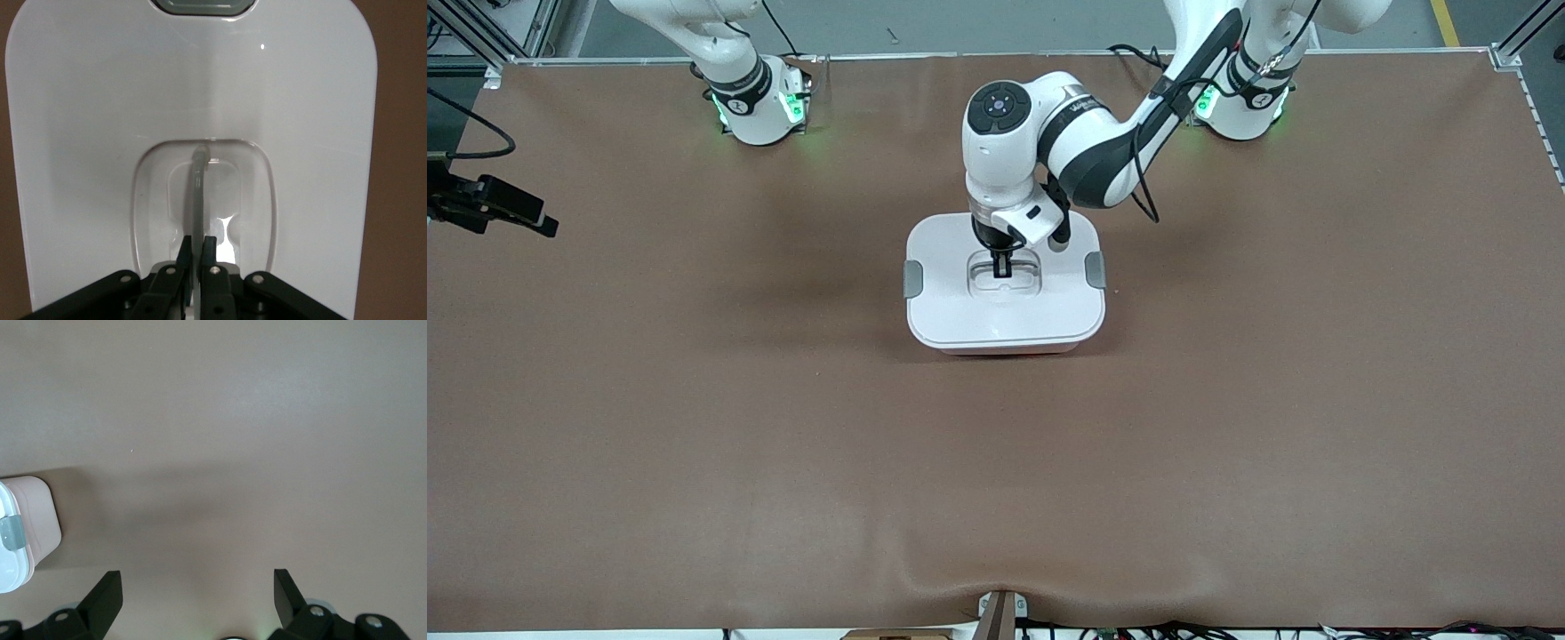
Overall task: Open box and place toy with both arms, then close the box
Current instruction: 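Lower the lid onto the box base and press it down with the left gripper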
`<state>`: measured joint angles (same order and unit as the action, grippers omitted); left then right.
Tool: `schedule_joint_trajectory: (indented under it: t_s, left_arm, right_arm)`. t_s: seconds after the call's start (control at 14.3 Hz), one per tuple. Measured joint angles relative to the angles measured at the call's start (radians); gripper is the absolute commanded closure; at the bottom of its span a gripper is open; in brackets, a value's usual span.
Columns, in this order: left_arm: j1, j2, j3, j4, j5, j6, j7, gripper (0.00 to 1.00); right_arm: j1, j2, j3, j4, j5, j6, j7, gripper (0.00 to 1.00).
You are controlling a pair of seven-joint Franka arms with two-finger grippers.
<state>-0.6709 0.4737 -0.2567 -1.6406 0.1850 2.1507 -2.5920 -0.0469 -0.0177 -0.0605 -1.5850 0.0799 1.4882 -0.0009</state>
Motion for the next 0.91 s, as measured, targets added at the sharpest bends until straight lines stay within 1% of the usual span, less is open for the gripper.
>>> schedule_joint_trajectory:
  t_s: [0.35,0.91]
  left_arm:
    - [-0.013,0.001,0.0,-0.012,0.046,0.001,-0.002,1.0]
    - [-0.016,0.001,-0.002,-0.022,0.071,0.01,-0.002,1.0]
  right_arm:
    - [0.0,0.0,-0.002,-0.005,0.0,0.0,0.0,0.0]
    - [-0.003,0.0,-0.02,-0.007,0.0,0.0,-0.052,0.0]
